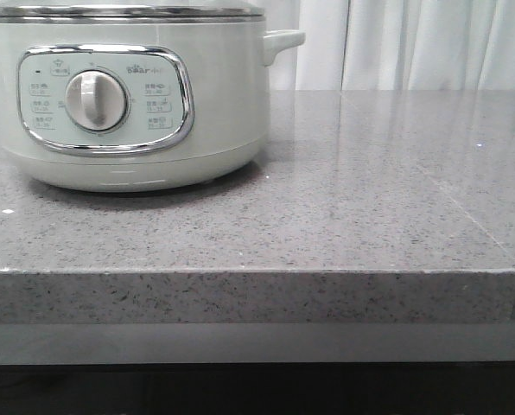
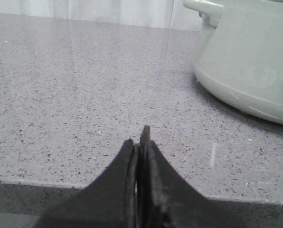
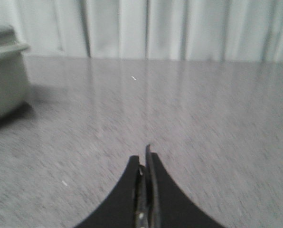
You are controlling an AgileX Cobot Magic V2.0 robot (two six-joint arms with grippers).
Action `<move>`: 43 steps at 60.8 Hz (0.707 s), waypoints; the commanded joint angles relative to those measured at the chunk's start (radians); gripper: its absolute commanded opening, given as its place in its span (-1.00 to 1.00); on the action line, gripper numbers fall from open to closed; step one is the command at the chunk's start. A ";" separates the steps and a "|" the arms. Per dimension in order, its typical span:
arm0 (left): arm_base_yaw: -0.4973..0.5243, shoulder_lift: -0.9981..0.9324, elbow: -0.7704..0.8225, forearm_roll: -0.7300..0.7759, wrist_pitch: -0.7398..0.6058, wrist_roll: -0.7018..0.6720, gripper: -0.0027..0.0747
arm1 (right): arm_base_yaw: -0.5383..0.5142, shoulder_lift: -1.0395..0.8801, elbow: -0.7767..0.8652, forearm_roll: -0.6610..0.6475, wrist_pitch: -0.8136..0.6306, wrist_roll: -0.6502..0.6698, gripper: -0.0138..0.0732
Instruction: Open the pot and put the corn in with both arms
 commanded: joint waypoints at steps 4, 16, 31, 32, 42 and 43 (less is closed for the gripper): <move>0.001 -0.022 -0.001 -0.009 -0.090 -0.009 -0.98 | -0.068 -0.055 0.043 -0.015 -0.046 0.009 -0.84; 0.001 -0.022 -0.001 -0.009 -0.092 -0.009 -0.98 | -0.090 -0.116 0.041 -0.015 0.030 0.009 -0.84; 0.001 -0.022 -0.001 -0.009 -0.092 -0.009 -0.98 | -0.090 -0.118 0.041 -0.015 0.031 0.009 -0.84; 0.001 -0.022 -0.001 -0.009 -0.092 -0.009 -0.98 | -0.090 -0.118 0.041 -0.015 0.031 0.009 -0.84; 0.001 -0.022 -0.001 -0.009 -0.092 -0.009 -0.98 | -0.090 -0.118 0.041 -0.015 0.031 0.009 -0.84; 0.001 -0.022 -0.001 -0.009 -0.092 -0.009 -0.98 | -0.090 -0.118 0.041 -0.015 0.031 0.009 -0.84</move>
